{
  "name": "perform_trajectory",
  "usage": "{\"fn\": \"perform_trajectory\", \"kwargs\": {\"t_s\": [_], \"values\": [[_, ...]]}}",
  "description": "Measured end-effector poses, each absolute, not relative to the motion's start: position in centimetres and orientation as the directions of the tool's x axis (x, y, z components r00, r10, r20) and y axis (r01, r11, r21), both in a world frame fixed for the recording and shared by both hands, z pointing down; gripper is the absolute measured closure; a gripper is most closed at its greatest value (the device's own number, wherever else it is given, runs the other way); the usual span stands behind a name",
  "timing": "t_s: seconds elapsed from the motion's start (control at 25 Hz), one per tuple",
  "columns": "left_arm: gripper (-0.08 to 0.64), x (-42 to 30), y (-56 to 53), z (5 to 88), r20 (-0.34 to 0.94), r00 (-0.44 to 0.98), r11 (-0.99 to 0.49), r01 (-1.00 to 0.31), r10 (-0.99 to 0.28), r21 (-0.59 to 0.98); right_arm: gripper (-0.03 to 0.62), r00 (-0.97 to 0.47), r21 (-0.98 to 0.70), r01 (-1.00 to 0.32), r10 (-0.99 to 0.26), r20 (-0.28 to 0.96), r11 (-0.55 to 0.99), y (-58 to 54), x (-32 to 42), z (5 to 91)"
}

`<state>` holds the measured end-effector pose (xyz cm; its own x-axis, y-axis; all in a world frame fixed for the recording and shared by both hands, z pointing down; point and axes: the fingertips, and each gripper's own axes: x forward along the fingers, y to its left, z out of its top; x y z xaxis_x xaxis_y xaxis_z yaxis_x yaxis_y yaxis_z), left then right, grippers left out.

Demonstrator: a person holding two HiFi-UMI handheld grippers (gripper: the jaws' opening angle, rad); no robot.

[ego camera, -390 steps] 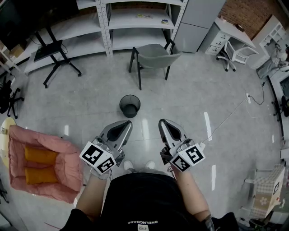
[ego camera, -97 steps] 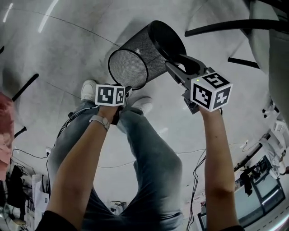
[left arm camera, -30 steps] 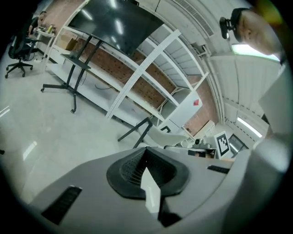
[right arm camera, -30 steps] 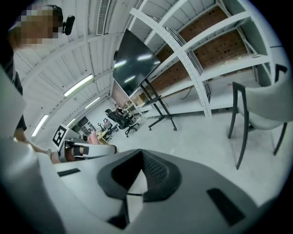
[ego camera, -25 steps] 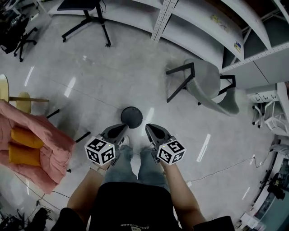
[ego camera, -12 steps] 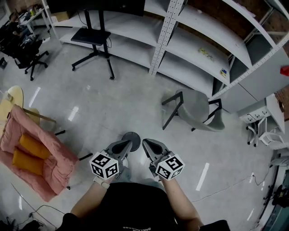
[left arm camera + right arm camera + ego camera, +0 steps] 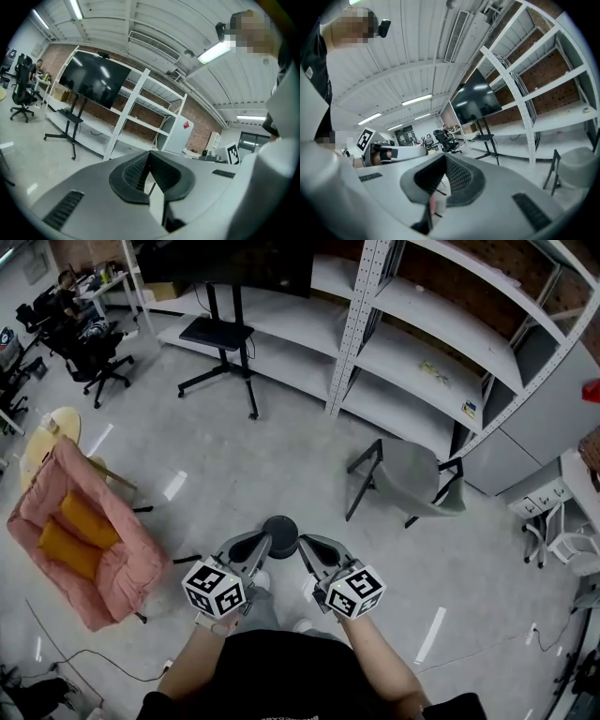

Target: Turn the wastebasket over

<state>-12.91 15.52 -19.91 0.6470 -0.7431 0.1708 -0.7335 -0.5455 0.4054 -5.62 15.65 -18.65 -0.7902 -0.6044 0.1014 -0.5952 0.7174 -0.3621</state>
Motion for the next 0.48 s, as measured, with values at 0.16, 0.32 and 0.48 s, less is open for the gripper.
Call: {"fn": "perform_trajectory", "kwargs": {"t_s": [0.16,0.32,0.48], "values": [[0.546,-12.1,19.0,-21.1,0.155,0.61,-0.517,-0.759,-0.777,0.397,0.583,-0.805,-0.357,-0.575,-0.587,0.085,0.736,18.4,-4.7,-19.6],[0.546,-11.6,21.5,-21.6,0.157,0.602,-0.514,-0.769,-0.783,0.381,0.583,-0.814,-0.341,-0.563,-0.576,0.073,0.753,20.3,-4.5,-20.6],[0.546,-12.1,22.4,-22.2,0.149,0.612,-0.534,-0.765,-0.777,0.361,0.583,-0.81,-0.311,-0.57,-0.583,0.06,0.761,20.8,-5.2,-21.8]]}}
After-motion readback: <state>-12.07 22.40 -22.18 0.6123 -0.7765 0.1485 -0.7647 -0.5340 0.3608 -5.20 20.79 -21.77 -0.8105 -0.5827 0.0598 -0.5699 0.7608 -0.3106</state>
